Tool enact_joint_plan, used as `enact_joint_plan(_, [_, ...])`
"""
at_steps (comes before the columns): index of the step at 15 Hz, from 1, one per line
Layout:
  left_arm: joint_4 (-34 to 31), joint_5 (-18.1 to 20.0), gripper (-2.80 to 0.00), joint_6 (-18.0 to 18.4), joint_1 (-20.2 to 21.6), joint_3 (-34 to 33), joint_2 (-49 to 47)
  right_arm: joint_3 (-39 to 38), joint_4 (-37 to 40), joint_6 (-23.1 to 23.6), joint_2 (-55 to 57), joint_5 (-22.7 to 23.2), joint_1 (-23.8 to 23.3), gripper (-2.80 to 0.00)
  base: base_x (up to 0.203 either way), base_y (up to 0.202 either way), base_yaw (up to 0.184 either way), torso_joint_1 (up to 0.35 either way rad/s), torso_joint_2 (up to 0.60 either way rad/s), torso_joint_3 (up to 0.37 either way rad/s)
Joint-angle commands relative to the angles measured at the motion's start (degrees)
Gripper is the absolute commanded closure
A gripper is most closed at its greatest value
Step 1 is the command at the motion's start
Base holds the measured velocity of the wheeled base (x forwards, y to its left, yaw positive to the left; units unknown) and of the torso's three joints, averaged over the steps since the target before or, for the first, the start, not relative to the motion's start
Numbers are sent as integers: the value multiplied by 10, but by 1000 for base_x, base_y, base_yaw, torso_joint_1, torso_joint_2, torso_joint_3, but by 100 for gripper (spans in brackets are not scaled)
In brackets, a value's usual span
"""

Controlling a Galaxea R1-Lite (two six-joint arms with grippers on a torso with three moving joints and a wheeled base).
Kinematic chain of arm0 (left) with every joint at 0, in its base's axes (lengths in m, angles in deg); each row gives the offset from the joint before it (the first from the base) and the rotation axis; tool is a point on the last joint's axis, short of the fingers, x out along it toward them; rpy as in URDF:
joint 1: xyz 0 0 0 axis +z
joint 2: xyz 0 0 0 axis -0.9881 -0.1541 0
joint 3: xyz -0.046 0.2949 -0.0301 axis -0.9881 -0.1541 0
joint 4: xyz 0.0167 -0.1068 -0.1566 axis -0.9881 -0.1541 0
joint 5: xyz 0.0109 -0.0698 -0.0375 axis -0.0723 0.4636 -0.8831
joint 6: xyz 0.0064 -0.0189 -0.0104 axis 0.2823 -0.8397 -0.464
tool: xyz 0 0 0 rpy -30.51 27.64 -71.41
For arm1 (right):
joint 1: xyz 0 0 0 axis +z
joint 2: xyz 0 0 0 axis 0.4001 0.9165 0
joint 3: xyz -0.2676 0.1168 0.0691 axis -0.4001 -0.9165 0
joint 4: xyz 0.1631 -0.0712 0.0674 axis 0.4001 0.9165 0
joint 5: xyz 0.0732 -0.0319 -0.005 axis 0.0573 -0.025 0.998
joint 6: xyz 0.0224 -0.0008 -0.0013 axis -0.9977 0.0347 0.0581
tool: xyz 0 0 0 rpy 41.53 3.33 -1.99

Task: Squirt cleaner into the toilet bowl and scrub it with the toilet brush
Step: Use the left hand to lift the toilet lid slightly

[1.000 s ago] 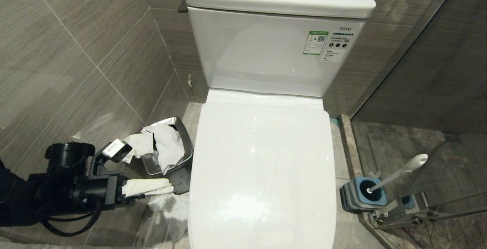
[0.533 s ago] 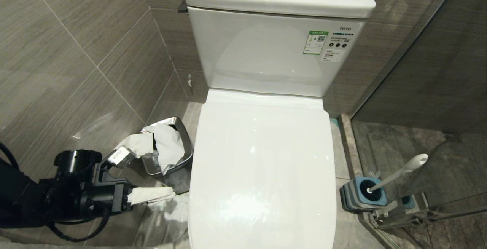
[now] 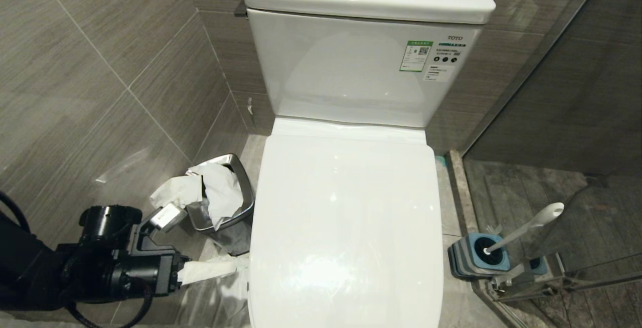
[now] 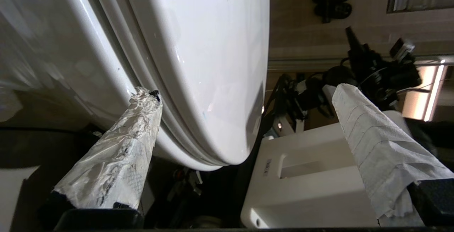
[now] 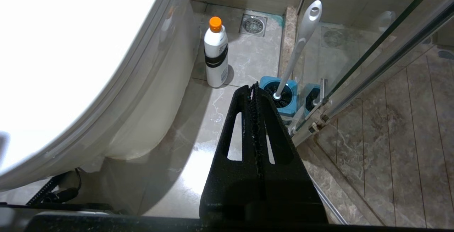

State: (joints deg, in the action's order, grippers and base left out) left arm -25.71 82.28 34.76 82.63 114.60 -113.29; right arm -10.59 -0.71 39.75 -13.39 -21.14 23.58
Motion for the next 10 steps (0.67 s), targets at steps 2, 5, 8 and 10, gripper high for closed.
enact_joint_plan(2, [2, -6, -280, 28, -7, -22, -4, 0, 0, 0, 1, 0, 0, 0, 0, 0, 0, 0, 0, 0])
enact_joint_plan(5, [3, -9, -280, 28, -13, -22, -12, 0, 0, 0, 1, 0, 0, 0, 0, 0, 0, 0, 0, 0])
enact_joint_plan(8, [3, -18, -280, 29, -30, -22, -14, 0, 0, 0, 1, 0, 0, 0, 0, 0, 0, 0, 0, 0])
enact_joint_plan(10, [3, -24, -280, 29, -39, -22, -16, 0, 0, 0, 1, 0, 0, 0, 0, 0, 0, 0, 0, 0])
